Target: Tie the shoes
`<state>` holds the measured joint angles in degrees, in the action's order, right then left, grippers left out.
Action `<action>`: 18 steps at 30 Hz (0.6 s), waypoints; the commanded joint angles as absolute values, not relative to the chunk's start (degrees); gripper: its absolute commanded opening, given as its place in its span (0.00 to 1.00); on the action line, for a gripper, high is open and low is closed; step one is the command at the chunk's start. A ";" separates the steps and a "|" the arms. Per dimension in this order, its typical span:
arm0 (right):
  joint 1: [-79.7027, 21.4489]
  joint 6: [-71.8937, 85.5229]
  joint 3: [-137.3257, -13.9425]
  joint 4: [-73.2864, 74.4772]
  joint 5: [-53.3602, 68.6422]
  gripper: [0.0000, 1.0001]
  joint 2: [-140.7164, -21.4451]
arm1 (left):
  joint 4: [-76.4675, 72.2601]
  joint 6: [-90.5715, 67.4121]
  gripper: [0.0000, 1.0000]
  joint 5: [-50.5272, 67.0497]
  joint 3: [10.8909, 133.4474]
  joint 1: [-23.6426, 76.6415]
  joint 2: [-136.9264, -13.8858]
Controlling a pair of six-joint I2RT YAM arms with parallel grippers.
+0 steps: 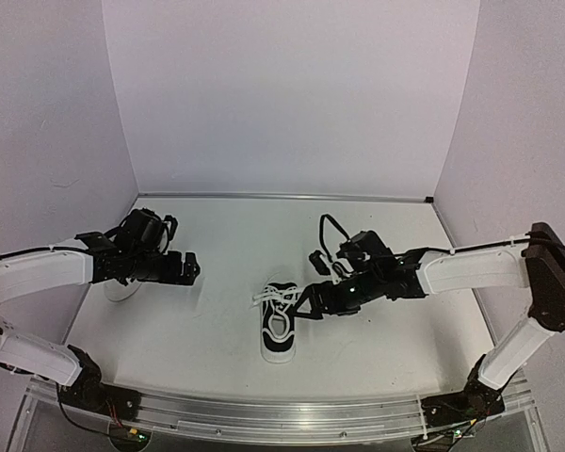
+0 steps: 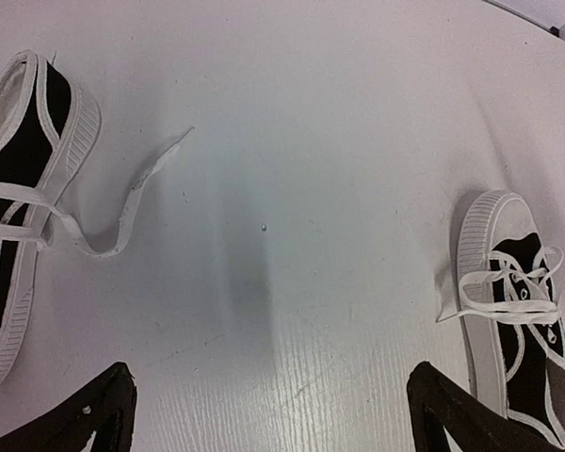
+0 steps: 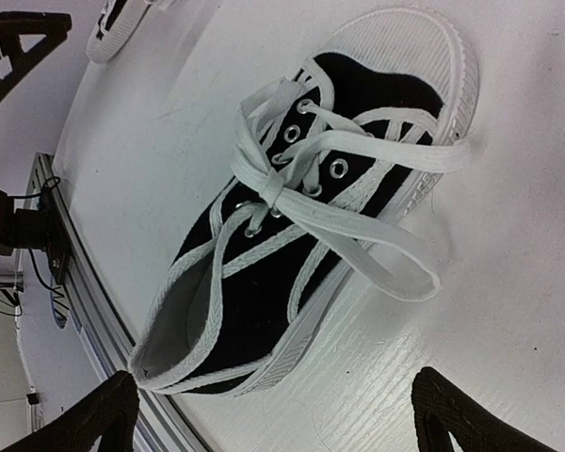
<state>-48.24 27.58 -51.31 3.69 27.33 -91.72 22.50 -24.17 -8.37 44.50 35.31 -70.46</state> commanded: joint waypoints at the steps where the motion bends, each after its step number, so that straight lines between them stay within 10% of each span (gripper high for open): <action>1: -50.92 29.33 -57.98 9.42 21.57 0.95 -94.97 | 20.26 -25.39 1.00 -9.84 46.57 35.32 -70.41; 18: -53.77 32.90 -64.85 11.57 17.76 0.55 -107.47 | 31.32 -9.00 0.99 -25.66 71.65 26.78 -93.02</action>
